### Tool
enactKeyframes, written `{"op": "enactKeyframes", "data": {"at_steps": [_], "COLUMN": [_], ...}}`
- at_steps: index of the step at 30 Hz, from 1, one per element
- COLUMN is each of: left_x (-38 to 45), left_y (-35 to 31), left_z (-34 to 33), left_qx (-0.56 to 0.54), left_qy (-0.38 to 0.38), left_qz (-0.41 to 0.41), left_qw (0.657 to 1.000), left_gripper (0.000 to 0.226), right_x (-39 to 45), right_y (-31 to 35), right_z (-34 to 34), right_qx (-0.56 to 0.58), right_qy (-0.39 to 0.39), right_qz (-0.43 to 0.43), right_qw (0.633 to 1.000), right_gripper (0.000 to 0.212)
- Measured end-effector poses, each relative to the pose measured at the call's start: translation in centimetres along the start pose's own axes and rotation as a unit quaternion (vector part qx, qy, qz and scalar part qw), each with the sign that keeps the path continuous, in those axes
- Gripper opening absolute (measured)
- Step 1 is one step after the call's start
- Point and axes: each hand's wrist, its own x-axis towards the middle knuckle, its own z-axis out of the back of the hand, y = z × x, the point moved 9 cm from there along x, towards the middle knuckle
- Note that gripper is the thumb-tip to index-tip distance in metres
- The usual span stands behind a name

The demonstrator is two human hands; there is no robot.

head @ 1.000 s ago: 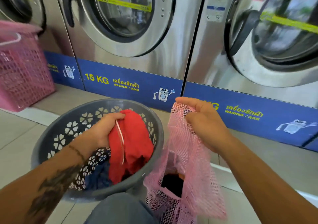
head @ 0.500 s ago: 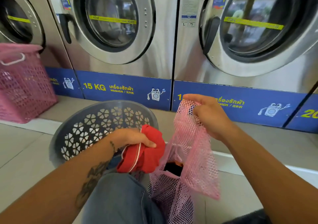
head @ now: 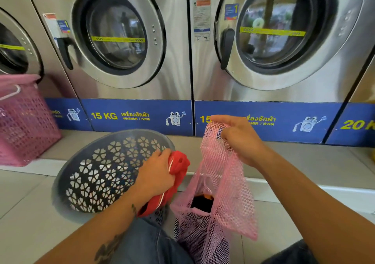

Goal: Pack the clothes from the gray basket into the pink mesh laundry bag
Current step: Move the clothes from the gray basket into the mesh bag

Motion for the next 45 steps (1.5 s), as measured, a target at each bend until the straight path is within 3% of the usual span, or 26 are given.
{"op": "enactKeyframes", "data": {"at_steps": [3, 5, 9, 12, 15, 21, 26, 29, 31, 34, 42, 45], "left_x": [-0.3, 0.1, 0.7, 0.7, 0.7, -0.9, -2.1, -3.1, -3.5, -2.8, 0.7, 1.5], "left_y": [-0.4, 0.3, 0.9, 0.7, 0.1, -1.9, -5.8, -8.3, -9.5, -9.8, -10.5, -10.6], "left_z": [0.4, -0.2, -4.0, -5.5, -4.7, -2.5, 2.2, 4.0, 3.2, -0.7, -11.6, -18.0], "left_qx": [0.023, 0.016, 0.015, 0.077, 0.117, 0.183, 0.043, -0.091, -0.182, -0.236, -0.222, -0.174], "left_qy": [-0.046, -0.036, 0.144, 0.215, 0.183, 0.082, -0.068, -0.133, -0.135, -0.088, 0.03, 0.17], "left_qz": [-0.027, -0.002, 0.034, 0.026, 0.027, -0.002, -0.078, -0.137, -0.161, -0.164, -0.097, -0.102], "left_qw": [0.998, 0.999, 0.989, 0.973, 0.976, 0.98, 0.994, 0.977, 0.961, 0.954, 0.97, 0.965], "left_gripper": [0.052, 0.071, 0.108, 0.103, 0.08, 0.066, 0.06, 0.055, 0.052, 0.054, 0.06, 0.053], "right_x": [0.0, 0.1, 0.2, 0.1, 0.2, 0.5, 1.1, 1.5, 1.6, 1.7, 1.4, 1.8], "right_y": [-0.2, -0.3, -0.5, -0.5, -0.4, -0.5, -0.6, -0.6, -0.7, -0.9, -0.4, -0.5], "right_z": [-0.1, 0.1, 0.3, 0.4, 0.5, 0.7, 0.4, 0.2, 0.3, 0.6, 1.0, 1.5], "right_qx": [0.001, 0.01, 0.024, 0.021, 0.021, 0.041, 0.096, 0.105, 0.106, 0.105, 0.102, 0.098], "right_qy": [0.003, 0.0, -0.003, -0.003, -0.006, -0.008, -0.016, -0.015, -0.01, -0.011, -0.004, -0.008], "right_qz": [0.002, -0.002, -0.011, -0.015, -0.016, -0.022, -0.048, -0.053, -0.055, -0.057, -0.07, -0.071], "right_qw": [1.0, 1.0, 1.0, 1.0, 1.0, 0.999, 0.994, 0.993, 0.993, 0.993, 0.992, 0.993], "right_gripper": [0.061, 0.06, 0.059, 0.059, 0.057, 0.054, 0.056, 0.058, 0.059, 0.059, 0.061, 0.061]}}
